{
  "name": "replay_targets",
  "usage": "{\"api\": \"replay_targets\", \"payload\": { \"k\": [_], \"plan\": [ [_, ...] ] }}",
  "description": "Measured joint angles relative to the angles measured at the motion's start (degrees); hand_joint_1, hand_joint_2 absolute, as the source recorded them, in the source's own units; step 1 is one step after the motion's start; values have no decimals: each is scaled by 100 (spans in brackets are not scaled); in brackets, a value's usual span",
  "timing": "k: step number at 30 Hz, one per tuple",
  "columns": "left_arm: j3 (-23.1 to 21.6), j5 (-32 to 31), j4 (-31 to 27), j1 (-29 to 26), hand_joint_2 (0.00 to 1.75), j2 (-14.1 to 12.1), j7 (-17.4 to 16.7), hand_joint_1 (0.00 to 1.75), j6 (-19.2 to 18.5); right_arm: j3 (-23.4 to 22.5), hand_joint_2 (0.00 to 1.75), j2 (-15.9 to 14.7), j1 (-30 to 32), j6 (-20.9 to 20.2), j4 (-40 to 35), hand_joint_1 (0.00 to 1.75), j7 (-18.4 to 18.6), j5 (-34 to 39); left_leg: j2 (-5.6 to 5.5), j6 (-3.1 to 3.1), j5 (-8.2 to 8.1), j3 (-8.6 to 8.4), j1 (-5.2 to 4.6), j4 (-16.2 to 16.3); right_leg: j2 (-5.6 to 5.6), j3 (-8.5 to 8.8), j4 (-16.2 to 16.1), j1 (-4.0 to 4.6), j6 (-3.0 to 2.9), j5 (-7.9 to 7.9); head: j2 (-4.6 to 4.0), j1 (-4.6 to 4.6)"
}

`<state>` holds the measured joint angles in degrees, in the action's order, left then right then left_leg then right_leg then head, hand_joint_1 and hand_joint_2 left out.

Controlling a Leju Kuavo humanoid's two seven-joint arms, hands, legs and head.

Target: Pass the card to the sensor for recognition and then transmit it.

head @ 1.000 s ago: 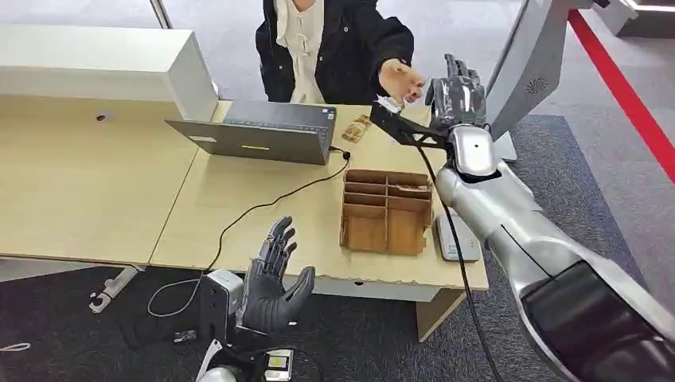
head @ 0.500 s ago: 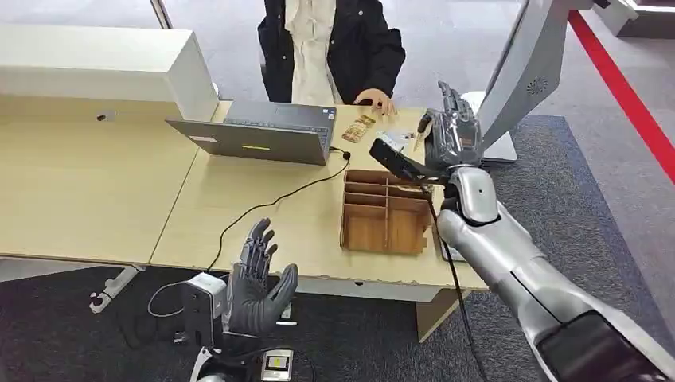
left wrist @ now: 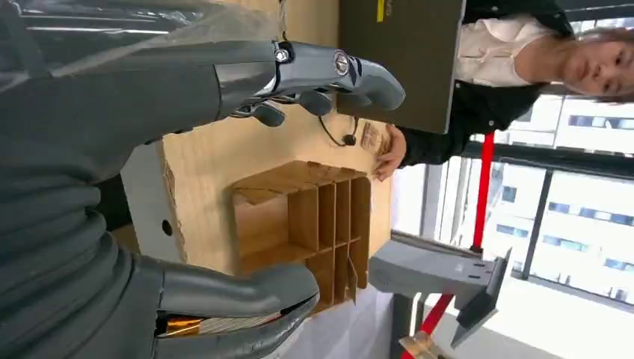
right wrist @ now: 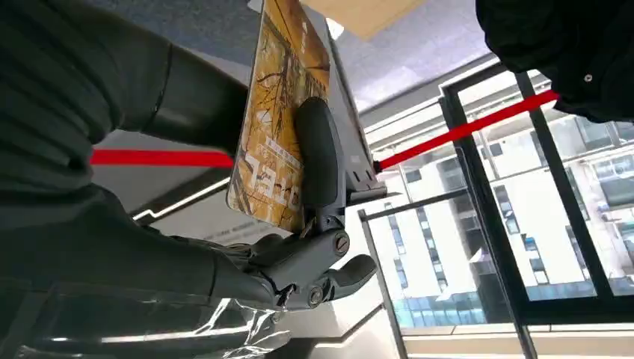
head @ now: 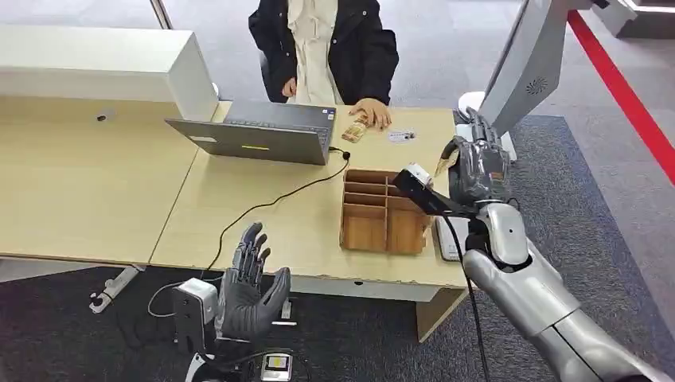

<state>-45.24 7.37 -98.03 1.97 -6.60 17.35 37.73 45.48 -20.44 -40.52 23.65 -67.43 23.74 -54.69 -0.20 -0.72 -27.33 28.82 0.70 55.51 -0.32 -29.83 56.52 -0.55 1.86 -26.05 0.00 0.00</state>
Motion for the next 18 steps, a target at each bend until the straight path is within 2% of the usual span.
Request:
{"api": "replay_targets", "payload": {
  "k": [3,9,18],
  "plan": [
    [0,37,-4,-1,175,-13,26,0,179,-128,175,-46,41,28,-155,175,0,-7,1,0,0,0,0,0,0,0,2,0,0,0,0,0],
    [13,-22,-63,-90,175,-28,26,0,216,-284,175,-46,27,-107,-159,175,-20,113,0,0,0,2,0,-1,0,1,2,0,0,0,0,0],
    [37,-15,-92,-121,175,-28,20,0,223,-310,175,66,-40,-114,439,175,-103,277,-3,0,1,2,0,-1,-2,2,2,0,0,0,0,0]
  ]
}}
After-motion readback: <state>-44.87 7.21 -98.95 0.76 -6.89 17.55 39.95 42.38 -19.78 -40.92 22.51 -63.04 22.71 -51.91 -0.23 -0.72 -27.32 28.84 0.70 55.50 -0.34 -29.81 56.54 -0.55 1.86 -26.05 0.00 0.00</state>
